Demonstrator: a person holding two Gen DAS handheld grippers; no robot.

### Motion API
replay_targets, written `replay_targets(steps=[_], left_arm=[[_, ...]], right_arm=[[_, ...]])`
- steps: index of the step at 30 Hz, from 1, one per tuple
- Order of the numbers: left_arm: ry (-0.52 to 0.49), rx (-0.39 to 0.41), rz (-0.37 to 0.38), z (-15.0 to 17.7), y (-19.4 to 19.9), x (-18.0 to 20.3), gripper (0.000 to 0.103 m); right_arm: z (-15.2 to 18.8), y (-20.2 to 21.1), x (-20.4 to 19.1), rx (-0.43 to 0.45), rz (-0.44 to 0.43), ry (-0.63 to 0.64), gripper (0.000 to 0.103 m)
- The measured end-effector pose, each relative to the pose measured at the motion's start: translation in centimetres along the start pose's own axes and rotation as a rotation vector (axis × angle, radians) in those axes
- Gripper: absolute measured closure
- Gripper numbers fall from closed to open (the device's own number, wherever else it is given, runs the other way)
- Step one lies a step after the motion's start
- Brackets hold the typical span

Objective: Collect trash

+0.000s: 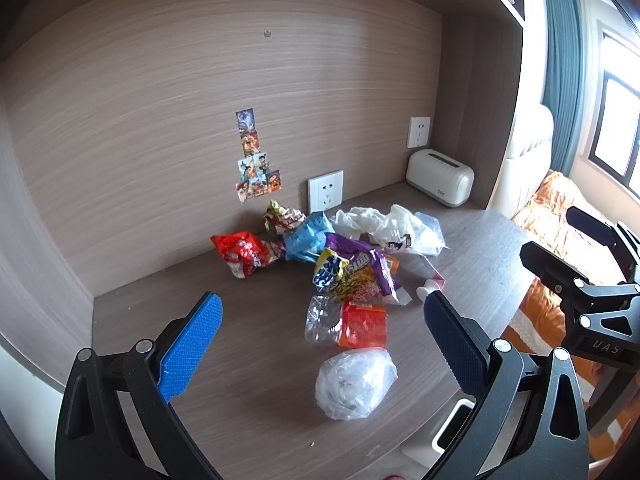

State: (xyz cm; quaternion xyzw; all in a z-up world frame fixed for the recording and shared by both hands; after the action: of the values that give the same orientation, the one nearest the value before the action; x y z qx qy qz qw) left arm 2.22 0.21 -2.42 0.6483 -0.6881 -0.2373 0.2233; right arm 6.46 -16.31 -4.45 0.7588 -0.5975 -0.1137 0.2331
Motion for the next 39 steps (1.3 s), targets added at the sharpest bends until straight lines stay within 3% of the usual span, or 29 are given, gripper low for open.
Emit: replay_targets(steps=[39], left_arm=[[0.030,0.010,-0.024,0.07,-0.32,-0.67,0.004]], right_arm=[[0.13,-0.17,0.26,-0.003,0.001,-0.004,0.004]])
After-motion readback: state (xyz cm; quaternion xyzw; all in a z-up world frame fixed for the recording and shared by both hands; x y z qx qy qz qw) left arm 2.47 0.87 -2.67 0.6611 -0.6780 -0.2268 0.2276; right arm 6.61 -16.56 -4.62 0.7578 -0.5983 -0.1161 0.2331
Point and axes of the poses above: each gripper's, at about its wrist camera, not at the fingertips, and y roughly against the way its jaws point, x to its right, z to its underside, the point moved 4 cm from there along -y, roughly the way its jaws point, and after that the axes turned 2 degrees about z, right-handed, at the moved point
